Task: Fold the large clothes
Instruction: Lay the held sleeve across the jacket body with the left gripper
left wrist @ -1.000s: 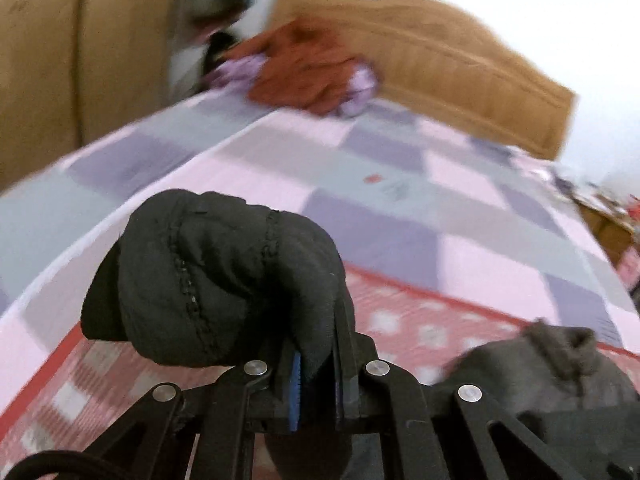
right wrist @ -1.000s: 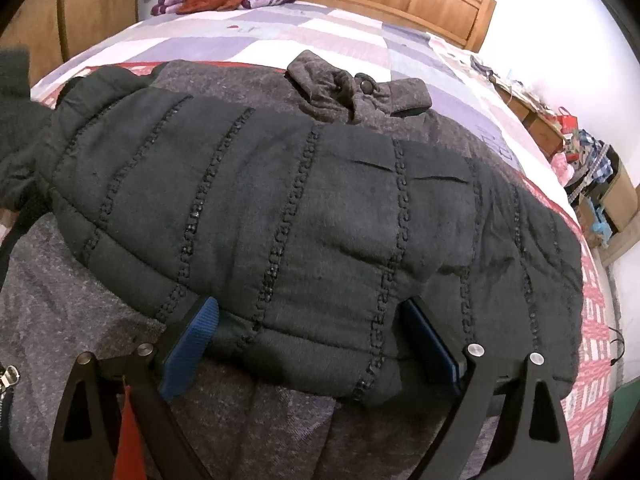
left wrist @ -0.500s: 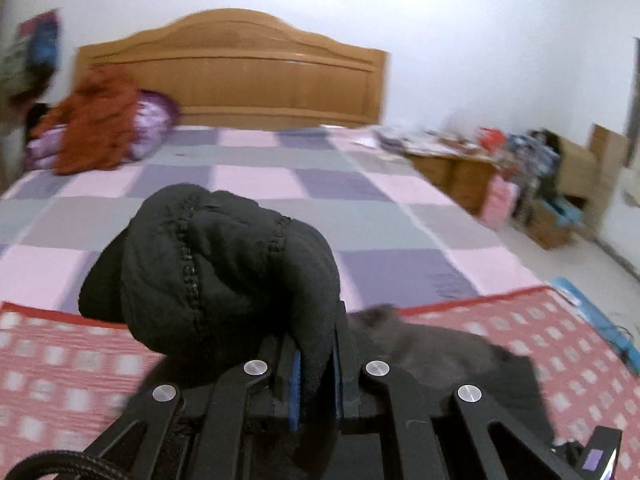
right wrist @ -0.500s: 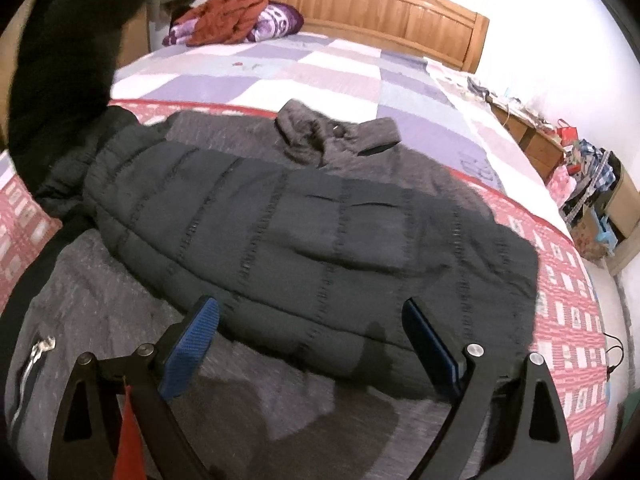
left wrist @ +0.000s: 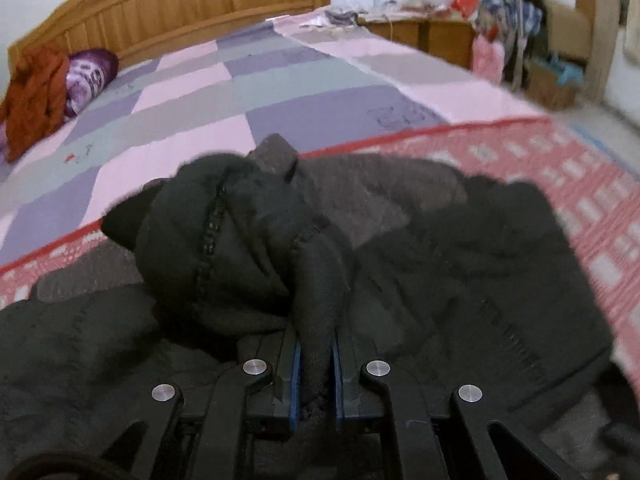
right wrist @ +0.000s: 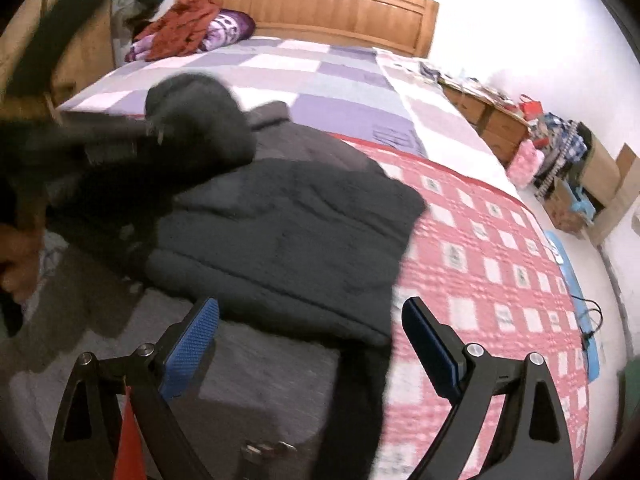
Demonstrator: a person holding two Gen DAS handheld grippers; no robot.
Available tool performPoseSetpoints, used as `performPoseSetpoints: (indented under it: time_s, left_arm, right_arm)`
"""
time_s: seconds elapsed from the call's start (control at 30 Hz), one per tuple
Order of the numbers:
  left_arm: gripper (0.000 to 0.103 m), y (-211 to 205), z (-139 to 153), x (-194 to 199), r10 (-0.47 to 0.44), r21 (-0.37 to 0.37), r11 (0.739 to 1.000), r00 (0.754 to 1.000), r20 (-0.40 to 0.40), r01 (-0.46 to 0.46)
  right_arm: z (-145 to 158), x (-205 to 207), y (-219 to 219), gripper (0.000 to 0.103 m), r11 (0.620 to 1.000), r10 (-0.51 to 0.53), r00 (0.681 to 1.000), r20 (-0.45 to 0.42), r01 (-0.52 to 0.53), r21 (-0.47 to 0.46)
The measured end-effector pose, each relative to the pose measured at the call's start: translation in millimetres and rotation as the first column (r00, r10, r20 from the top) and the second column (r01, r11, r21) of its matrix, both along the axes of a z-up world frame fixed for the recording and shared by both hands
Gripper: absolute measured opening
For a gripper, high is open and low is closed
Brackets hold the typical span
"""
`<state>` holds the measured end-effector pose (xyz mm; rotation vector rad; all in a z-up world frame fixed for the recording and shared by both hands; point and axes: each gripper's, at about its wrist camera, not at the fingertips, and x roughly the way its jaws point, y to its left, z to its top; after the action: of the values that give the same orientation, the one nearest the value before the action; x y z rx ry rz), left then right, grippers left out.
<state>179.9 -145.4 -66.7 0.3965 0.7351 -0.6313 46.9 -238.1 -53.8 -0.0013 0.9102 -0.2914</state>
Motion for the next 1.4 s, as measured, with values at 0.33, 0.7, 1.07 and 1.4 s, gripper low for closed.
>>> performPoseSetpoints:
  time_s: [0.33,0.7,1.07,1.4]
  left_arm:
    - [0.073,-6.5,17.9,-41.6,-0.142,-0.071,0.987,0.99,0.018,0.143]
    - [0.083,93.1,73.1,-35.4,-0.044,-0.087,0.995,0.988,0.149,0.057]
    - [0.083,156.7,65.9,27.6,0.191,-0.039,0.981,0.973,0.127,-0.188]
    - [0.083,183.1,-25.5,123.6,0.379,0.15,0.921,0.917,-0.123,-0.36]
  right_arm:
    - [-0.3,-12.9,-28.8,0.095,0.997,-0.076,0.997,0.011,0.076,0.034]
    - [22.5,12.3,-28.9,0.095,0.993,-0.096,0.994,0.052,0.091,0.08]
    - [64.0,106.9,49.7,0.095,0.995,0.054,0.988,0.144,-0.066,0.077]
    - [59.9,214.3,95.7,0.095,0.996,0.064,0.997,0.052,-0.067,0.06]
